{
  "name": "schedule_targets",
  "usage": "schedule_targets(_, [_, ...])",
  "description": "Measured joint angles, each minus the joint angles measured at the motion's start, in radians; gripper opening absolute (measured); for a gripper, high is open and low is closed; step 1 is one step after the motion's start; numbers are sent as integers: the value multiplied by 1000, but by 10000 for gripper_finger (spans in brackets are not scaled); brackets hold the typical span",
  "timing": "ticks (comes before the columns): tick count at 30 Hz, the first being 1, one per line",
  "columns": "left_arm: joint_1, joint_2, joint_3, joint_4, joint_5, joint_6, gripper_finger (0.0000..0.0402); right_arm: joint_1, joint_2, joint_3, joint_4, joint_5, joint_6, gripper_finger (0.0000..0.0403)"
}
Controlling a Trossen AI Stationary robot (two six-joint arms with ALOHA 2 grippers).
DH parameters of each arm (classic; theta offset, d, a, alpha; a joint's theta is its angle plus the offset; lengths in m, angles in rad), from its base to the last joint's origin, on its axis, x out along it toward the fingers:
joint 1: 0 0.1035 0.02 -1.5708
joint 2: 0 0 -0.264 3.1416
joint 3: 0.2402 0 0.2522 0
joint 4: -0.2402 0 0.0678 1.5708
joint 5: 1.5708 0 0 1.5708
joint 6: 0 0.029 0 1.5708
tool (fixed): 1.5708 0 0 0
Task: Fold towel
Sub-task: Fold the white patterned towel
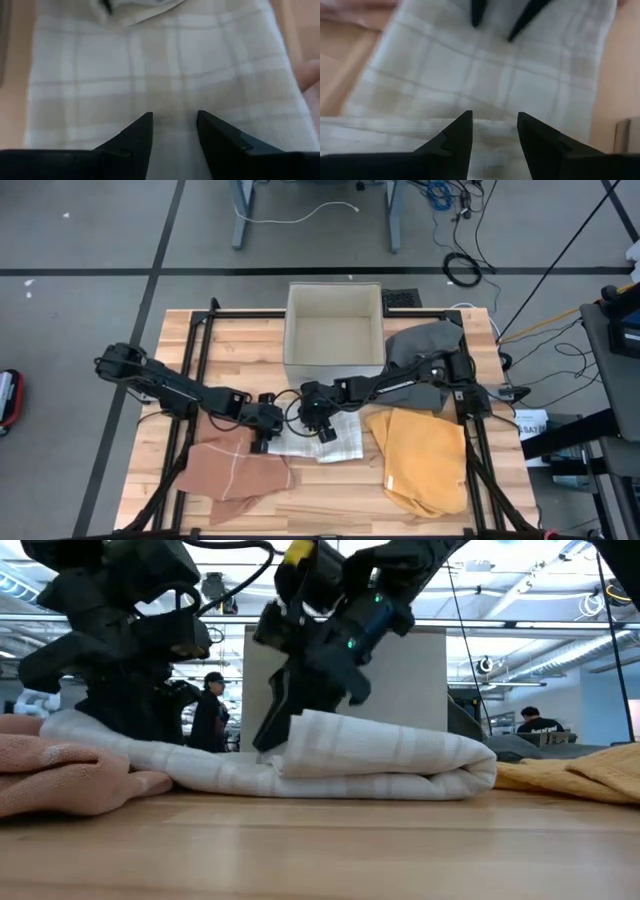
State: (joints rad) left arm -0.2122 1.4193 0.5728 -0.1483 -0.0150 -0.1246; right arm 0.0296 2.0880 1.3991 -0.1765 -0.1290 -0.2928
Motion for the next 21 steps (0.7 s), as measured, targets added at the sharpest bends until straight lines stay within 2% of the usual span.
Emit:
schedule_targets(5, [-4,22,0,14,3,2,163,0,15,0,1,34,-8,119])
schedule_targets(12, [-4,23,0,10,3,1,163,1,3,5,-95,132,-46,12])
schedule_targets(18, [-5,23,0,3,3,1,163,22,2,76,-200,297,-87,1])
schedule_targets(21, [-7,23,0,2,2,1,163,30,2,120,-230,335,-100,1])
